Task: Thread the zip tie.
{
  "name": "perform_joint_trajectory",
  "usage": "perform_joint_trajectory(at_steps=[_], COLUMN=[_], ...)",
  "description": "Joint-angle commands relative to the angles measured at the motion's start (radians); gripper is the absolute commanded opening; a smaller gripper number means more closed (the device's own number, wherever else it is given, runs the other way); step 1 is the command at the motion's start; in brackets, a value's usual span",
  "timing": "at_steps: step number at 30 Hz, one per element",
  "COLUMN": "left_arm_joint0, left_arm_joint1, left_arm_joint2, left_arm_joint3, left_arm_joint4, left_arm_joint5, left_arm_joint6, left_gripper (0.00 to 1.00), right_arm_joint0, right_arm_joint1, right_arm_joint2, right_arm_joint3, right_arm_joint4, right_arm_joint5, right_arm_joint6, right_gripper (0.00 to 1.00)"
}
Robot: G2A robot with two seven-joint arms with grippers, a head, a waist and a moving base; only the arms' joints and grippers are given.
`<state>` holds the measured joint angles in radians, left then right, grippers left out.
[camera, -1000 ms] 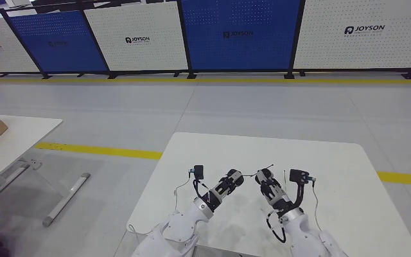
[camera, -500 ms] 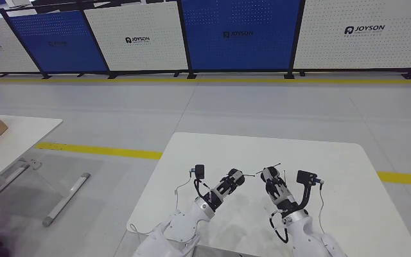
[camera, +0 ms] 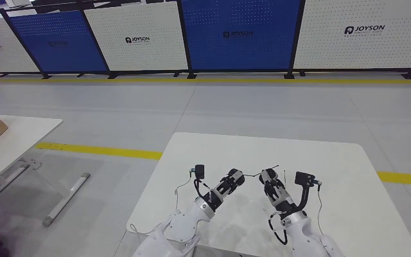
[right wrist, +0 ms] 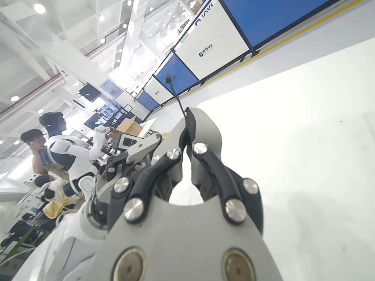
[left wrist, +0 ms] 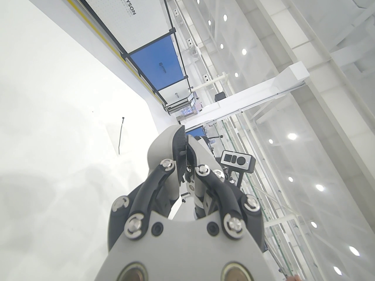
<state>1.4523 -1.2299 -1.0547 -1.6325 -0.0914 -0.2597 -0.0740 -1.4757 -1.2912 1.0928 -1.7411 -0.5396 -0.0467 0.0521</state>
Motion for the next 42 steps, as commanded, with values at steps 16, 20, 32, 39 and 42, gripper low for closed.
perform_joint_trajectory(at_steps=[16, 20, 32, 39, 42], left_arm_joint0=[0.000, 0.000, 0.000, 0.000, 0.000], left_arm_joint1=[0.000, 0.000, 0.000, 0.000, 0.000], left_arm_joint2=[0.000, 0.000, 0.000, 0.000, 0.000], left_arm_joint3=[0.000, 0.000, 0.000, 0.000, 0.000], left_arm_joint4=[0.000, 0.000, 0.000, 0.000, 0.000], left_arm_joint5=[0.000, 0.000, 0.000, 0.000, 0.000], left_arm_joint6=[0.000, 0.000, 0.000, 0.000, 0.000], left_gripper=[0.00, 0.00, 0.00, 0.00, 0.00], right_arm_joint0=[-0.009, -0.008, -0.012, -0.008, -0.008], right_arm_joint1=[-0.004, -0.006, -0.009, -0.012, -0.013], right_arm_joint2=[0.017, 0.017, 0.020, 0.015, 0.014], right_arm_joint3=[-0.006, -0.006, -0.006, -0.001, 0.000], right_arm_joint4=[0.005, 0.002, -0.002, -0.009, -0.010], right_arm_joint5=[-0.022, -0.022, -0.017, -0.014, -0.012], right_arm_joint6=[0.000, -0.003, 0.006, 0.011, 0.015], right_gripper=[0.00, 0.00, 0.00, 0.00, 0.00])
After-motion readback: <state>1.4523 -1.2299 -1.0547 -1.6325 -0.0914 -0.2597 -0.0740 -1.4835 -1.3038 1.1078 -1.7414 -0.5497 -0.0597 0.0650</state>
